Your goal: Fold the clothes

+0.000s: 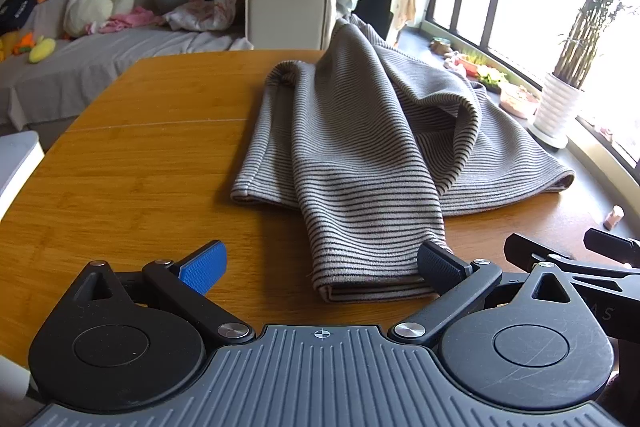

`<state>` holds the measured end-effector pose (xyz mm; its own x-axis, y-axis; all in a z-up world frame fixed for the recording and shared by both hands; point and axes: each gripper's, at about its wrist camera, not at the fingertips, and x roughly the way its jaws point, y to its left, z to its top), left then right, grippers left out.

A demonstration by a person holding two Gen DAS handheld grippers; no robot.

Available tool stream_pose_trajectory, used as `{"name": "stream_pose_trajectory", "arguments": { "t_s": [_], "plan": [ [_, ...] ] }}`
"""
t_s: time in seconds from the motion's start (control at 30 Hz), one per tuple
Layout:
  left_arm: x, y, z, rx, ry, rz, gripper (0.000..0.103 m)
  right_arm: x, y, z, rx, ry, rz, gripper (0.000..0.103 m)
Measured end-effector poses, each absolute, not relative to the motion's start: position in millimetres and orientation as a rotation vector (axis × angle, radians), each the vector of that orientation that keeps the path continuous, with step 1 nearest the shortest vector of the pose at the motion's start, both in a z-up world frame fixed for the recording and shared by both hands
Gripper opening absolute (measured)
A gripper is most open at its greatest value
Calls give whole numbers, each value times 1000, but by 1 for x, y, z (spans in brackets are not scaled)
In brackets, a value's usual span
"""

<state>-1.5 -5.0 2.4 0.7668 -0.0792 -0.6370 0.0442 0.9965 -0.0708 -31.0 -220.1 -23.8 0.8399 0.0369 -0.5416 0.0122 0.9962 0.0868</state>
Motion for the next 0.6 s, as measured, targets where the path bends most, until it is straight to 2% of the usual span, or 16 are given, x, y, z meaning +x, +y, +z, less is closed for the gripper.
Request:
{"name": "stream_pose_trajectory", "arguments": {
  "t_s": [0.6],
  "plan": [
    [-1,-3,3,-47,692,-65,103,-26,-214,-28,81,574,15,103]
  ]
}}
